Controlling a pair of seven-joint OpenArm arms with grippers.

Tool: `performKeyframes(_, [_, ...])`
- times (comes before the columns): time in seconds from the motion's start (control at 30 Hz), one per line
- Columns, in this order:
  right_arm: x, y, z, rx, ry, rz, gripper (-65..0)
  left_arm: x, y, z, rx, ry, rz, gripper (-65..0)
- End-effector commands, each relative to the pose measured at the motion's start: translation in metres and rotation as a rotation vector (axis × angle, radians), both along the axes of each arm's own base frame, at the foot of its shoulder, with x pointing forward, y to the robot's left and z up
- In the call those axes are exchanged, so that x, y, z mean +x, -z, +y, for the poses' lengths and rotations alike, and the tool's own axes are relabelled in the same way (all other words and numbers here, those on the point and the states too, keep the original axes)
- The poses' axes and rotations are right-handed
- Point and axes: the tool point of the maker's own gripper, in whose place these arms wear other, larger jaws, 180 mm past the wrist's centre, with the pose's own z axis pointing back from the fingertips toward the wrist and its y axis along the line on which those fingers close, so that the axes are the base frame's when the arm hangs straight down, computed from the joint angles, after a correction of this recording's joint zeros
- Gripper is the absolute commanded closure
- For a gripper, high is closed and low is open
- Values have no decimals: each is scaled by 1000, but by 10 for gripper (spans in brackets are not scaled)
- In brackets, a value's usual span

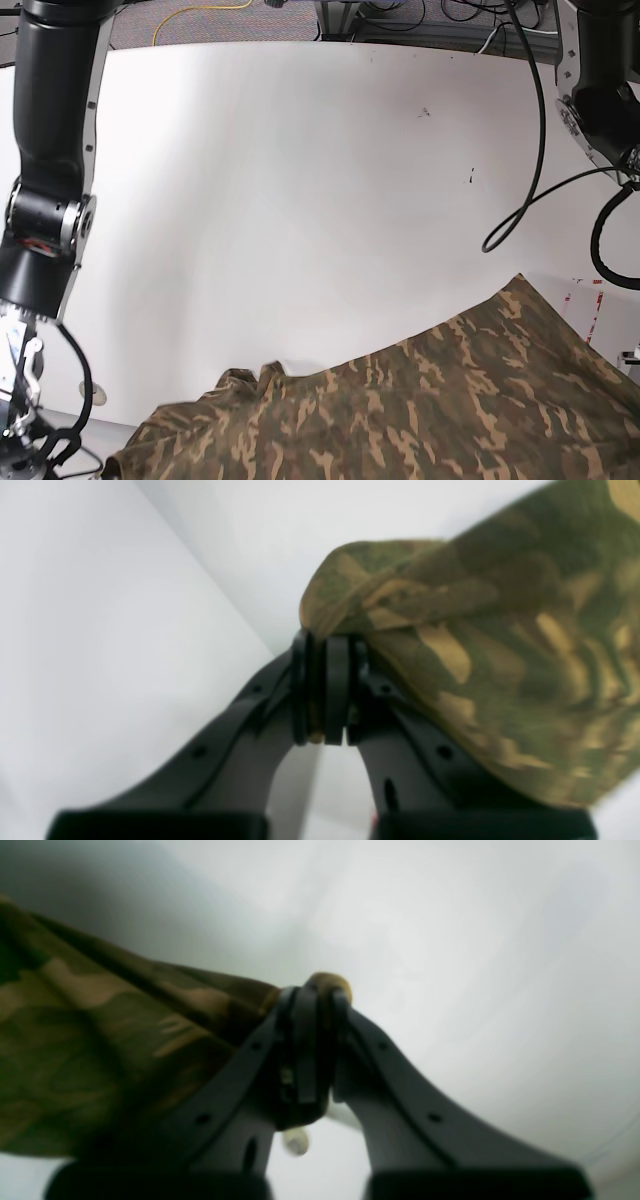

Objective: Fold the T-shirt properly
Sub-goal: 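Lift the shirt high with both grippers, stretching it between them, then lay the stretched shirt flat on the table with both grippers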

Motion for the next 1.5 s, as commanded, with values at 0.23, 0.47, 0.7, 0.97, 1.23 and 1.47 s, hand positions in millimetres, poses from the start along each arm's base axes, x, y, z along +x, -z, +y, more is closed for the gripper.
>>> performKeyframes(0.23, [-46,81,-31,18,92,72,-8,-18,65,13,17,-18,151,-1])
performKeyframes(0.47, [-100,169,-31,40,110,236,-8,-47,144,17,-8,-21,345,-1])
performKeyframes(0.7, [-158,244,-22,64,127,389,-6,-95,222,20,-40,-32,561,0])
performKeyframes(0.97, [-216,310,-5,84,112,551,-6,-154,285,18,-87,-58,762,0])
performKeyframes(1.23, [-262,354,-2,88,117,690,-6,-193,314,21,-79,-69,892,0])
performKeyframes(1.47, [-302,384,-1,84,122,798,-6,-211,313,39,-77,-130,914,0])
